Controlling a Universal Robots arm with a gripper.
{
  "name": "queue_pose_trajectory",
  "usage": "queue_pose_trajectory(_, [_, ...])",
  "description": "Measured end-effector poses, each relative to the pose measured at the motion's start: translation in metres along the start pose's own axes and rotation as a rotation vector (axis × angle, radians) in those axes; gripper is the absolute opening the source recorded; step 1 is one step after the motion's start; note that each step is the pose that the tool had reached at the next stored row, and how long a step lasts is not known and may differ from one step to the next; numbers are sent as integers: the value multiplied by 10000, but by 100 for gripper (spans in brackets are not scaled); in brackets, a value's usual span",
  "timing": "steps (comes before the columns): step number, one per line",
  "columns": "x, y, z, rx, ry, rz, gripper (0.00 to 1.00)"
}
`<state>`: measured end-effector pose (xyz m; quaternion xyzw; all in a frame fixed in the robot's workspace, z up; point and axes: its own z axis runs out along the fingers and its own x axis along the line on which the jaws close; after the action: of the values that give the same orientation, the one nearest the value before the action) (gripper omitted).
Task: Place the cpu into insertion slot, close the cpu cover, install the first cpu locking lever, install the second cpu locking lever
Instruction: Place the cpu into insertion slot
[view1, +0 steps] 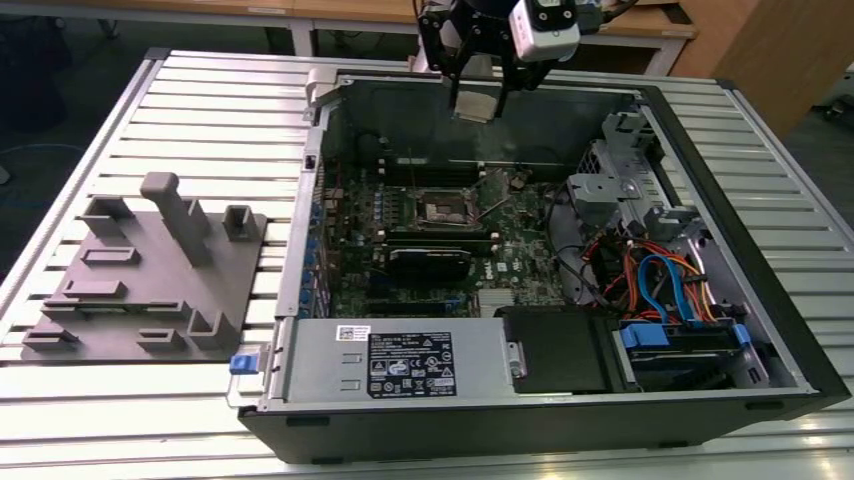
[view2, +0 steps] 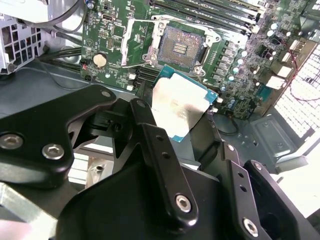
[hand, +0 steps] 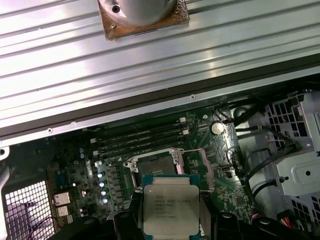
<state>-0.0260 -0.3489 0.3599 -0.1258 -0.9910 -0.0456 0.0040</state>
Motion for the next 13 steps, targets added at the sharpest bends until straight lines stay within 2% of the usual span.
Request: queue_pose_trajectory(13, [0,0,0,-2,-8,93,54])
